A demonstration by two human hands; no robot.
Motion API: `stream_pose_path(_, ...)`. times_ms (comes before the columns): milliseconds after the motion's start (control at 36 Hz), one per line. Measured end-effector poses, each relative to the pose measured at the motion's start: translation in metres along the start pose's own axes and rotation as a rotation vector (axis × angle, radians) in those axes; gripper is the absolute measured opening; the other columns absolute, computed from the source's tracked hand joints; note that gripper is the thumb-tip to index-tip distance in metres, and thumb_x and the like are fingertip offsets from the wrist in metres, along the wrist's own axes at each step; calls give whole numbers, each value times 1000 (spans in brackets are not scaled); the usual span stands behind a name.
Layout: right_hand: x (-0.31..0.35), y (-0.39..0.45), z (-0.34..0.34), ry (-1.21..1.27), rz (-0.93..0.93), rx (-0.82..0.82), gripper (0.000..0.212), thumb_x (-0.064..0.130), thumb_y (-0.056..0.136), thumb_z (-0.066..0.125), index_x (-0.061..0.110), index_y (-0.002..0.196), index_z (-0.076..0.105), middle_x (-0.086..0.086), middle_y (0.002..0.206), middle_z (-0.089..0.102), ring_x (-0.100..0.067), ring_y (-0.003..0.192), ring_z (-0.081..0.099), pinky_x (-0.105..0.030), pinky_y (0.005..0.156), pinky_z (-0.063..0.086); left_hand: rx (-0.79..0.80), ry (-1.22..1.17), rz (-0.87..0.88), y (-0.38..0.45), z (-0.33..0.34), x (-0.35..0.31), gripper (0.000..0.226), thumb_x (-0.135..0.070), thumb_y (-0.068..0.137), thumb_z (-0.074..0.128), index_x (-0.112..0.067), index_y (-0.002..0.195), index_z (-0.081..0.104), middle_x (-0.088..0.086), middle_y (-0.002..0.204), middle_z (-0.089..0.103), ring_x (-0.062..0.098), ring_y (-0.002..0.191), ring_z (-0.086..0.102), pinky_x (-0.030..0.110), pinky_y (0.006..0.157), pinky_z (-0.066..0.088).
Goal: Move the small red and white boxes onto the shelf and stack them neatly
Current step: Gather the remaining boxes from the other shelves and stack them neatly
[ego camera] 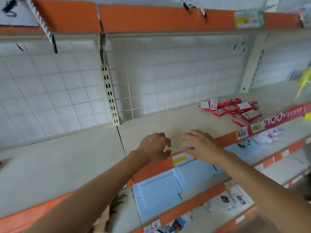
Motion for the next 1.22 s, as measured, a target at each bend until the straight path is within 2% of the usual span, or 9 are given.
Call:
stream_pose_path(306,-107,42,-7,-133,80,123,46,41,95,43,22,137,41,2,137,43,-17,127,36,-37,102,32,65,-30,91,128,22,-26,31,-37,91,52,-24,118,60,1,120,53,21,112,53,31,89,43)
stream_pose_path(417,-152,60,-20,-184,125,94,46,42,95,44,20,135,43,1,142,39,-18,133,33,-39,104,35,22,-57,108,171,25,-32,30,-38,91,53,-24,117,61,0,118,54,18,107,55,26,82,40)
stream_pose_path(583,-197,80,-6,-188,159,146,45,29,94,45,19,137,41,0,148,33,-18,137,26,-39,106,32,51,-45,107,210,33,-34,30,-38,91,53,-25,118,60,-1,118,53,16,107,56,25,82,39)
stream_pose_path(778,-248,116,-2,-253,100,157,44,22,91,45,18,135,44,0,136,43,-20,125,36,-37,101,32,37,-44,50,239,41,-41,28,-37,92,53,-25,116,61,-3,118,54,14,108,55,22,78,36)
stream_pose_path(889,-274,131,-6,-304,51,155,43,26,94,44,17,136,43,-1,140,41,-20,132,33,-38,107,26,37,-52,-1,251,46,-53,28,-37,92,53,-25,116,61,-3,118,55,13,107,56,21,78,36)
stream_pose_path(1111,-306,150,4,-344,-95,186,47,21,91,45,17,138,39,-2,144,39,-19,137,27,-40,114,12,-27,-64,-136,264,46,-73,26,-37,93,52,-26,113,62,-3,115,56,14,103,58,25,81,43)
stream_pose_path(1222,-310,155,10,-345,-174,174,42,18,91,43,17,133,44,-3,138,48,-22,131,37,-38,112,18,-36,-80,-217,254,51,-77,25,-37,92,52,-25,112,63,-3,114,57,14,101,58,26,81,45)
Point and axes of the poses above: each hand's wrist, its own y-axis towards the middle knuckle, its own z-axis out of the palm, x = y × z, the point moved 1 cm from there along y, towards the middle knuckle
